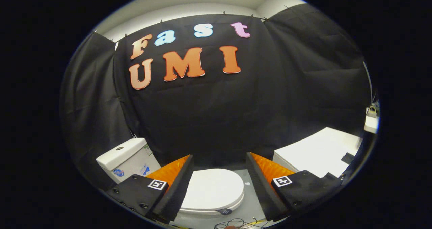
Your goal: Open the toilet lid.
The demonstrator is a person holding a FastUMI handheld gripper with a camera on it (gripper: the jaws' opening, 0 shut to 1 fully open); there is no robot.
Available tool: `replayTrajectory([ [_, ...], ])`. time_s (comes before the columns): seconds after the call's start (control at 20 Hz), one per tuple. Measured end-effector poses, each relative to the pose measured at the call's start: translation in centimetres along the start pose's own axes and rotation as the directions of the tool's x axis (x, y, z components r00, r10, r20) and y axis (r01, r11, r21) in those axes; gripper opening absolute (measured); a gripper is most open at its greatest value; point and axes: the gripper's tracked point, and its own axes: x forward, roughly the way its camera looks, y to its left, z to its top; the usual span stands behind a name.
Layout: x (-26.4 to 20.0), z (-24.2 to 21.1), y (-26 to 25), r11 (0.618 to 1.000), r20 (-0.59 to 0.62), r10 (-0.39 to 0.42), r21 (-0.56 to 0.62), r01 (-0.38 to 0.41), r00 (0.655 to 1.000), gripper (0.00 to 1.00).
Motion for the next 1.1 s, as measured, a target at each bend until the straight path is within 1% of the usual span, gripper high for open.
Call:
replayTrajectory([
  [0.2, 2.0, -6.1, -2.5, 0.995, -0.084, -0.031, 0.089, 0.038, 0.996, 0.98],
  [0.3, 2.7, -9.9, -4.2, 0.988, -0.138, -0.046, 0.142, 0.066, 0.989, 0.98],
  [0.35, 3.1, -12.0, -4.6, 0.981, -0.172, -0.044, 0.177, 0.075, 0.984, 0.98],
  [0.45, 4.2, -15.7, -4.9, 0.957, -0.237, -0.014, 0.278, 0.082, 0.971, 0.99],
  [0.6, 4.7, -22.6, -5.2, 0.924, -0.356, 0.045, 0.369, 0.096, 0.933, 0.99],
  [0.75, 4.2, -29.6, -5.7, 0.902, -0.501, 0.081, 0.405, 0.151, 0.862, 0.99],
  [0.8, 4.1, -31.2, -5.6, 0.893, -0.529, 0.091, 0.419, 0.166, 0.844, 0.99],
  [0.9, 4.2, -33.7, -5.4, 0.877, -0.563, 0.111, 0.444, 0.186, 0.819, 0.99],
  [1.0, 4.3, -35.9, -5.4, 0.868, -0.591, 0.119, 0.452, 0.205, 0.798, 0.99],
  [1.1, 4.5, -37.4, -5.6, 0.849, -0.610, 0.132, 0.477, 0.228, 0.782, 0.99],
])
